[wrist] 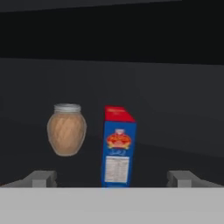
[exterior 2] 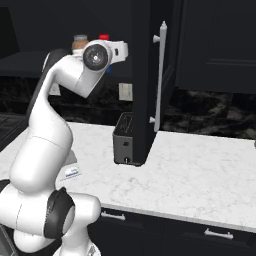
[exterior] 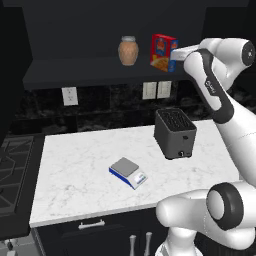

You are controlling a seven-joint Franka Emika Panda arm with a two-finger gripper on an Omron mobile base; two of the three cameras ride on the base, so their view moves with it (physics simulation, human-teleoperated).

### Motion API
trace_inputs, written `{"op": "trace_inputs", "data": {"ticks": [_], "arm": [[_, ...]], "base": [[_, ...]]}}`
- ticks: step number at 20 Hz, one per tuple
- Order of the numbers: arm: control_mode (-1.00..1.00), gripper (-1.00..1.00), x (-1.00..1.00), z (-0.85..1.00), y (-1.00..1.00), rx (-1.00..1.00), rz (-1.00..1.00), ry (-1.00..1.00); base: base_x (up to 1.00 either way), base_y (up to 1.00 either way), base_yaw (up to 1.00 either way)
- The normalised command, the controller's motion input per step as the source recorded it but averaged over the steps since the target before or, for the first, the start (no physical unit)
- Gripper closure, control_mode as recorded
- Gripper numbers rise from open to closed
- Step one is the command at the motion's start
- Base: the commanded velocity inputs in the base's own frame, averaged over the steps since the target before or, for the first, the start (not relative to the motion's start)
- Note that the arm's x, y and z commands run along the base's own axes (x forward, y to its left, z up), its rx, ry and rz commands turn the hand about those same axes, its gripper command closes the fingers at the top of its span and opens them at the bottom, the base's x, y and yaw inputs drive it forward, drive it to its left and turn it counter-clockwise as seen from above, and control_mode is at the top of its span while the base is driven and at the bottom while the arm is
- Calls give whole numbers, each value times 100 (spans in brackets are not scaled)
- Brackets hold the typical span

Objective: Pick the boxed food and place it on the digital scale for weighing, and close the cabinet.

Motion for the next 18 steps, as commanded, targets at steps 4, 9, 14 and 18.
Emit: {"op": "trace_inputs", "data": {"ticks": [4,9,14,18], "arm": [[-100,-100,30,0,0,0,0,0],[-100,-100,31,0,0,0,0,0],[-100,-100,23,0,0,0,0,1],[-100,-100,18,0,0,0,0,0]], "base": [[0,0,0],[0,0,0],[0,0,0],[0,0,0]]}}
